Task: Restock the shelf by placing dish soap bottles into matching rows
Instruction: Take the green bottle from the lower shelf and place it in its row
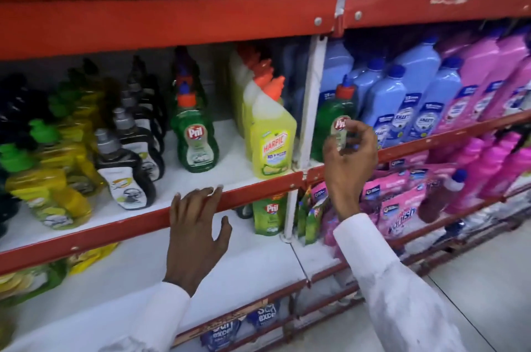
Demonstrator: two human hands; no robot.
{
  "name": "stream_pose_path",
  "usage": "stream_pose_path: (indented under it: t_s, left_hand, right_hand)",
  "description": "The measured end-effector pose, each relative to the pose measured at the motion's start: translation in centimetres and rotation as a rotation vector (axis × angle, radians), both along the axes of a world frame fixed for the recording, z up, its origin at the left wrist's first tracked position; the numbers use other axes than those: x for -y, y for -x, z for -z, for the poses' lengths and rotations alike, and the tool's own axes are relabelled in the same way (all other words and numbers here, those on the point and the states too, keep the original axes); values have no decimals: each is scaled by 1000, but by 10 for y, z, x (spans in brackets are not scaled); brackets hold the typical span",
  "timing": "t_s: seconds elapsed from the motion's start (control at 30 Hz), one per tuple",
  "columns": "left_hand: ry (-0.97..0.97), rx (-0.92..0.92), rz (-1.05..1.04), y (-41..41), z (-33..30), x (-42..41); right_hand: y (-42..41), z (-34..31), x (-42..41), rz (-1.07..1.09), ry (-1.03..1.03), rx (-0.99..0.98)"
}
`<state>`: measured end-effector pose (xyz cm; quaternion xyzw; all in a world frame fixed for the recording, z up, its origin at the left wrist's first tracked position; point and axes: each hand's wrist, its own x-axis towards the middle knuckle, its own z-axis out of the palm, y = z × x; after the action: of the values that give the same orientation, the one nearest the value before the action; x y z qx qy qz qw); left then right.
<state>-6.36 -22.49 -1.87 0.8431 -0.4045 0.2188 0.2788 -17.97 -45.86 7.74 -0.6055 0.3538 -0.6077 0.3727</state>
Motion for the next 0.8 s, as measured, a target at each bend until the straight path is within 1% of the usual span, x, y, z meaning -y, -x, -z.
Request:
stream_pose_path:
  t_s: [0.07, 0.13, 0.2, 0.27, 0.37, 0.57, 0.7, 0.8]
  left_hand:
    - [-25, 22, -20, 1, 3, 4]
    - [-44, 39, -27, 1, 6, 5]
    - [-57, 49, -33, 1, 8, 6]
    - [-65, 46, -33, 1, 9, 5]
    - [-92, 38, -37, 2, 7, 5]
    - [-122, 28, -28, 2, 5, 2]
    - [-98, 0, -26, 2, 2, -4]
    - [-80, -19, -39, -1, -1, -13]
  right_hand:
    - [-5, 9, 26, 15, -87, -83]
    - [-12, 11, 41, -20, -127, -195]
    - [-19, 13, 52, -49, -125, -273]
    - [-24, 14, 58, -16, -96, -327]
    - [-29, 16, 63, 28, -110, -359]
    - [-24, 24, 70, 51, -102, -240]
    - [0, 8, 48, 104, -103, -38]
    - [16, -13, 21, 124, -15, 67]
